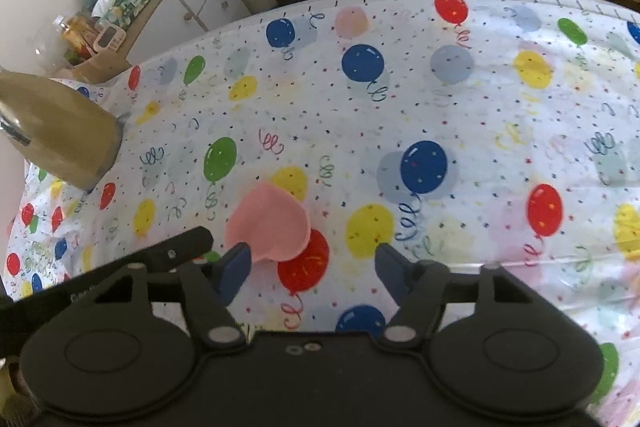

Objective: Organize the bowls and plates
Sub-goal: 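Open the left tool and move both tools to the pink heart dish, then close both tools on the rim of the pink heart dish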

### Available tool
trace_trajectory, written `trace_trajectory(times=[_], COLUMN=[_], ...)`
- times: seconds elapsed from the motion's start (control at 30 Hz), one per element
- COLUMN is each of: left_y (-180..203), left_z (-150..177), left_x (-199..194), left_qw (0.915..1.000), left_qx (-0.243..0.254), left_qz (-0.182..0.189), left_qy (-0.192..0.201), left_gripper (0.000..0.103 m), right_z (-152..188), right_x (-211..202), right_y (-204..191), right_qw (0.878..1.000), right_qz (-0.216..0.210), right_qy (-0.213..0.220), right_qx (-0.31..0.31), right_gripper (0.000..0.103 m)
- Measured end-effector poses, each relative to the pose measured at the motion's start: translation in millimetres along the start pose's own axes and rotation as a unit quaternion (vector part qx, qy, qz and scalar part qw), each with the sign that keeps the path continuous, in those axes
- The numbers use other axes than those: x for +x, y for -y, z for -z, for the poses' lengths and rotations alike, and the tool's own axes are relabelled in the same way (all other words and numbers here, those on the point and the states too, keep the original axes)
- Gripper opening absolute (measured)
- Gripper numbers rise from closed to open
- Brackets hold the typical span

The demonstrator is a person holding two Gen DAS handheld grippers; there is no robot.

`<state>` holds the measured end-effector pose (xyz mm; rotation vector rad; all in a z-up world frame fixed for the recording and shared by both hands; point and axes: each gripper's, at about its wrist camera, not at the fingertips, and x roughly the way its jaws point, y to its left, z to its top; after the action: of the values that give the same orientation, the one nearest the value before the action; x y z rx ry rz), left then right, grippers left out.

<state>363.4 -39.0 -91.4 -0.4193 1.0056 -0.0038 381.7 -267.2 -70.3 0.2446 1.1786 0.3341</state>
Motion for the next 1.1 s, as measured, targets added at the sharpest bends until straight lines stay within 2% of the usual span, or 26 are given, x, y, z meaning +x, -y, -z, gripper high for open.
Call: trace_trajectory(times=[0.03, 0.13, 0.23, 0.27, 0.33, 0.4, 0.53, 0.73, 1.1], left_y=[0, -1, -2, -3, -4, -4, -4, 2, 12], left_z=[0, 1, 3, 3, 4, 4, 4, 6, 15], left_x=[3, 12, 20, 22, 25, 28, 30, 32, 25], left_qw=[1.0000, 0.9999, 0.9998, 0.9998, 0.9998, 0.9997, 0.9996, 0.9994, 0.9985], left_qx=[0.002, 0.006, 0.009, 0.009, 0.006, 0.002, -0.001, 0.014, 0.034], left_qz=[0.002, 0.003, 0.007, 0.007, 0.009, 0.012, 0.022, 0.024, 0.032], left_qy=[-0.003, -0.011, -0.018, -0.019, -0.019, -0.020, -0.019, -0.019, -0.028], left_gripper=[0.063, 0.053, 0.040, 0.039, 0.033, 0.029, 0.018, 0.010, 0.007], right_z=[-2, -6, -7, -7, -8, -7, -6, -4, 5], right_x=[4, 15, 25, 27, 33, 37, 42, 46, 31], right_y=[0, 1, 0, -1, -2, -4, -8, -12, -11], right_qw=[1.000, 1.000, 1.000, 1.000, 1.000, 1.000, 1.000, 0.999, 0.999], right_qz=[0.000, 0.001, 0.003, 0.004, 0.003, 0.003, 0.005, 0.013, 0.017], right_qy=[-0.002, -0.005, -0.010, -0.010, -0.014, -0.016, -0.019, -0.019, -0.013], right_qx=[0.000, 0.006, 0.005, 0.003, 0.000, -0.001, -0.012, -0.025, -0.031], right_gripper=[0.056, 0.045, 0.039, 0.037, 0.026, 0.024, 0.015, 0.005, 0.004])
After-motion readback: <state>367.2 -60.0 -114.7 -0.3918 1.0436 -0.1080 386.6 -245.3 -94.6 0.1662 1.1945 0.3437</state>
